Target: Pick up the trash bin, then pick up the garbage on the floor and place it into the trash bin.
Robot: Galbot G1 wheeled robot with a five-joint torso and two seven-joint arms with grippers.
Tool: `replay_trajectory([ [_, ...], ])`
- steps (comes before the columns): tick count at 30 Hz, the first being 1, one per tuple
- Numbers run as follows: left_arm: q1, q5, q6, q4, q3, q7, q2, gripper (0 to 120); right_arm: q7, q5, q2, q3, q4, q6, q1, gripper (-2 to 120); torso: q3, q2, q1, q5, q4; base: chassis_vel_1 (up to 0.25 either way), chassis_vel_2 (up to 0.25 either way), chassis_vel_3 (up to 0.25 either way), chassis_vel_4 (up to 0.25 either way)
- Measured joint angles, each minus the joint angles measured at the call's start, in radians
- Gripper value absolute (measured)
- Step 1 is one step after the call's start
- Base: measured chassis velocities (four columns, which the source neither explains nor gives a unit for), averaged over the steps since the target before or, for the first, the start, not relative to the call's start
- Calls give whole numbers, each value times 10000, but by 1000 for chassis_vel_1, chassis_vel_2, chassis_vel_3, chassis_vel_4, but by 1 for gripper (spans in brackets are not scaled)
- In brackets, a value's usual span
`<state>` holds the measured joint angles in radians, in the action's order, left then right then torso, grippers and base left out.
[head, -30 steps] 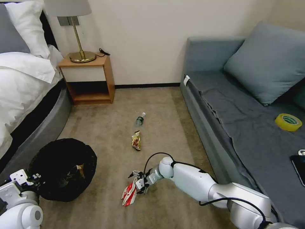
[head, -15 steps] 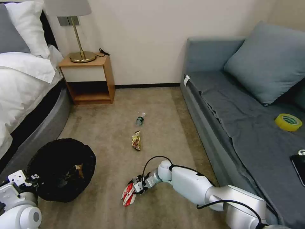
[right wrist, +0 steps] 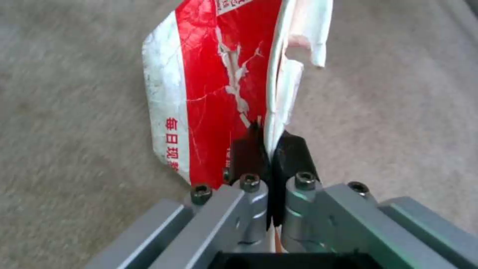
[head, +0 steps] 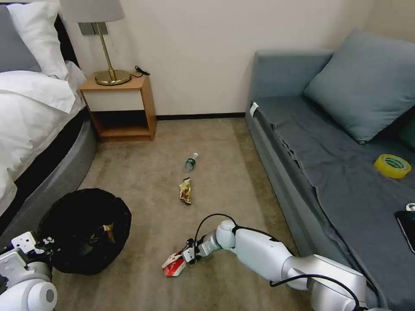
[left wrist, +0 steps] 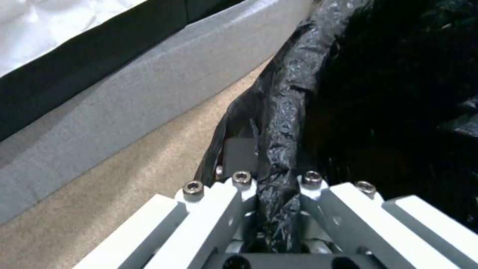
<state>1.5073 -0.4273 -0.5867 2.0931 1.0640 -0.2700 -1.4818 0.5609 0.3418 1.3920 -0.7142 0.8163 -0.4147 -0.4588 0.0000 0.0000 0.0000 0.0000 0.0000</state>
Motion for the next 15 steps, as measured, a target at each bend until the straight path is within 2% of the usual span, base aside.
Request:
replay_trajectory([
  [7, -10, -8, 28, -21, 4, 1, 18, 2, -243, -867, -293, -93, 751, 394, -60, 0, 0, 0, 0, 0, 0, 0, 0, 0, 0],
  [15, -39, -30, 25, -46, -28, -3, 55, 2, -485, -3090, -1073, 416, 2463, 1427, -3, 0, 0, 0, 0, 0, -1, 0, 0, 0, 0],
])
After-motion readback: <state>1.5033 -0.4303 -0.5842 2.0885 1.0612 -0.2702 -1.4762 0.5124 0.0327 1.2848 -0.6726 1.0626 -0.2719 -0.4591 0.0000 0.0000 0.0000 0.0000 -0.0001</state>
